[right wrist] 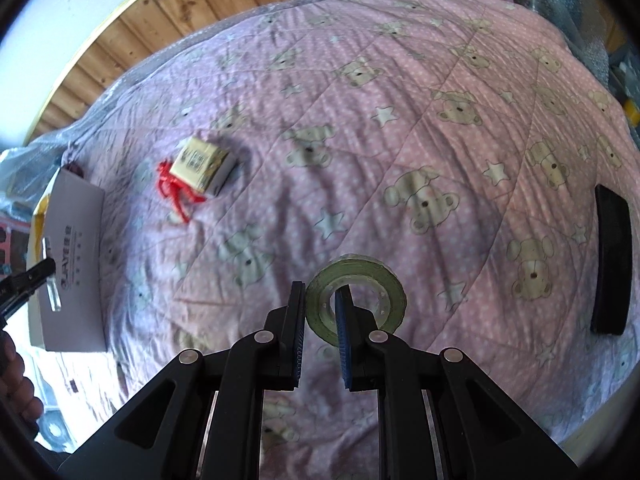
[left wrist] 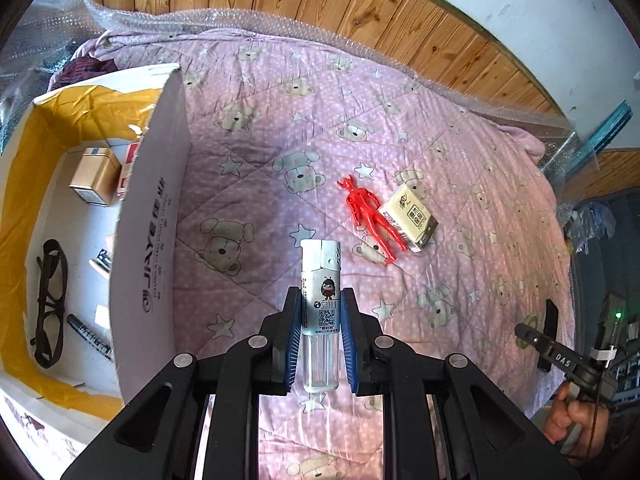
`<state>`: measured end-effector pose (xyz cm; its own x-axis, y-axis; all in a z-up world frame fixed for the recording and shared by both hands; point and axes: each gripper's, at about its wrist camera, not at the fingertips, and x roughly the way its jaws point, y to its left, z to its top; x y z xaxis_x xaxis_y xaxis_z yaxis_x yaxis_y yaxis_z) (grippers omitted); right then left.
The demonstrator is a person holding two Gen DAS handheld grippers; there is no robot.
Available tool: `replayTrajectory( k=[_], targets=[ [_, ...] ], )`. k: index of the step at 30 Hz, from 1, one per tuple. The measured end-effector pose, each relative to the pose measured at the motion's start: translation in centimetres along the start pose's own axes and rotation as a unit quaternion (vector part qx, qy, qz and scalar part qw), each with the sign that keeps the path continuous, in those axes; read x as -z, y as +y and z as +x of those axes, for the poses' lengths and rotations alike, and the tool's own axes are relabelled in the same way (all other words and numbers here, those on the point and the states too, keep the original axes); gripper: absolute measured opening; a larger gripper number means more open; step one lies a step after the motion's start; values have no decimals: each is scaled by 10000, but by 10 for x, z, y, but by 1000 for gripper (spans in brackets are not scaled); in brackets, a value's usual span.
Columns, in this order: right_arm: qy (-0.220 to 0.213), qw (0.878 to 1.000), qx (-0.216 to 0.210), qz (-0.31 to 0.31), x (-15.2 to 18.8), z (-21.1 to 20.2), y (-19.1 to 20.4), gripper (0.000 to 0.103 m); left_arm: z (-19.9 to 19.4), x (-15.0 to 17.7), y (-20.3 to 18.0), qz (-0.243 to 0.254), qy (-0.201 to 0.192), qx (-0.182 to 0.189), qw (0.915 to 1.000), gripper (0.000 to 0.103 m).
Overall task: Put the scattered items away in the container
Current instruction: 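Lift the clear bottle and green tape roll toward the white box with both tools, then carry the clear bottle and green tape roll over the white box with both tools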
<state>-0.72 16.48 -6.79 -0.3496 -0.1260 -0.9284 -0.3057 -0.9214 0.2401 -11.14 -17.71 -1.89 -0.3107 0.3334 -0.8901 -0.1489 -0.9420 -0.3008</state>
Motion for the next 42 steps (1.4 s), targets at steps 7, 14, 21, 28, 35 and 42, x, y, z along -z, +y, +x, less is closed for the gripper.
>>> replayTrajectory(
  k=[7, 14, 21, 28, 35, 42],
  targets=[
    [-6, 9997, -77, -242, 12, -6, 20, 15, -21, 11, 1, 88, -209, 36, 9997, 20],
    [22, 9977, -126, -658, 24, -10, 50, 15, -43, 20, 7, 135, -438, 43, 9989, 20],
    [91, 9932, -266, -1130, 36, -12, 86, 15, -62, 28, 13, 183, -671, -26, 9976, 20],
    [187, 9865, -406, -1573, 44, -13, 120, 15, -78, 36, 24, 112, -842, -62, 9964, 20],
    [252, 9770, -578, -2035, 49, -18, 158, 15, -86, 43, 36, 28, -902, -221, 9957, 20],
    [276, 9655, -745, -2478, 55, -25, 195, 15, -92, 47, 47, -87, -938, -254, 9952, 20]
  ],
)
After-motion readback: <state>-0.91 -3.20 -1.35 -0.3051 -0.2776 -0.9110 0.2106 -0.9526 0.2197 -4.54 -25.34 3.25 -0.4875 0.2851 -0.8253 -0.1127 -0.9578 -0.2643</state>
